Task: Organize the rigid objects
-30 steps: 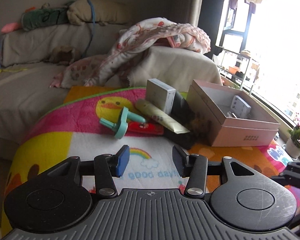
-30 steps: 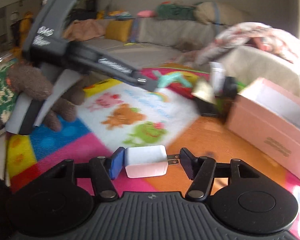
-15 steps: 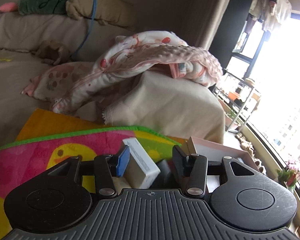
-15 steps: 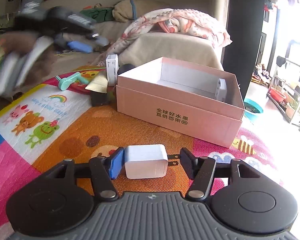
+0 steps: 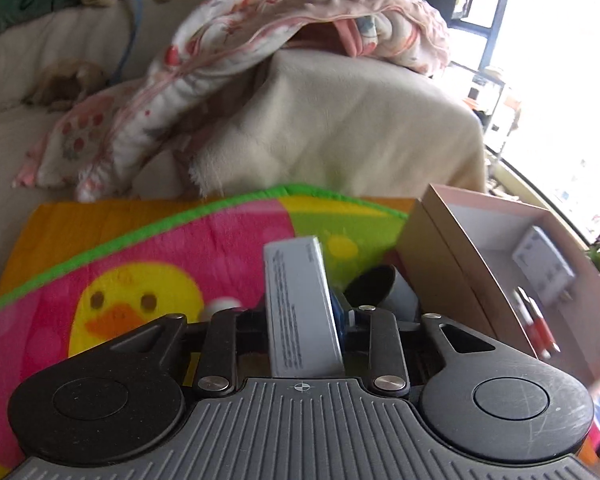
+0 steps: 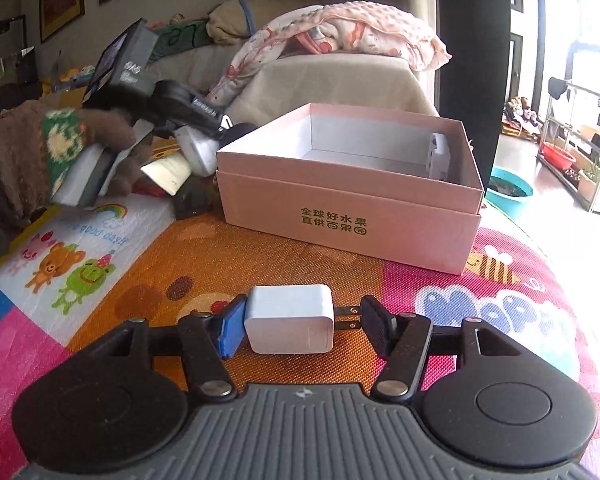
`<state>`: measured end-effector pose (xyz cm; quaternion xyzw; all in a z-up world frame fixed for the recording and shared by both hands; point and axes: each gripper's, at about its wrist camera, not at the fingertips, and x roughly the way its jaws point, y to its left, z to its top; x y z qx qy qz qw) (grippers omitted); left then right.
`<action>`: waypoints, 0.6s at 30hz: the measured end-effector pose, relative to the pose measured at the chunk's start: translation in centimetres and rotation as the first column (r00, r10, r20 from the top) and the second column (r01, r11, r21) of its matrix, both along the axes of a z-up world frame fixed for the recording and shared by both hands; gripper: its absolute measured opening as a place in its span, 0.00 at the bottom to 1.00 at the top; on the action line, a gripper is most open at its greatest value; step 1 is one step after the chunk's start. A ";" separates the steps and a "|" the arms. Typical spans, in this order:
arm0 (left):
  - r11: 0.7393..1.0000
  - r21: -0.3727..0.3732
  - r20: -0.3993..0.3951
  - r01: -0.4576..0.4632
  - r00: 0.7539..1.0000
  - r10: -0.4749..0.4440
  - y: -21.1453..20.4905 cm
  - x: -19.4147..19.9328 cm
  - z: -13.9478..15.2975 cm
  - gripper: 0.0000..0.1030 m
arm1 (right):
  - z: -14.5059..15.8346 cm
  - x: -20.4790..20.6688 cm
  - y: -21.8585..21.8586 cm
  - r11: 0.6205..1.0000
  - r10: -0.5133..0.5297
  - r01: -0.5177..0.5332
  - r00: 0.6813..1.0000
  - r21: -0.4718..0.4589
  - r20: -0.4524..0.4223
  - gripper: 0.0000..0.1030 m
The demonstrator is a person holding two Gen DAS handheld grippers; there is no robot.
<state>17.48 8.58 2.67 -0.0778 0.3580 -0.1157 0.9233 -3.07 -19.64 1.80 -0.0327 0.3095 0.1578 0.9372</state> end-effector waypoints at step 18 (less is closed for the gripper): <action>0.938 -0.121 -0.052 0.325 0.942 -0.333 -2.0 -17.2 -0.6 0.27 | -0.1 0.0 0.8 0.999 -0.002 0.001 1.000 -0.048 -0.004 0.59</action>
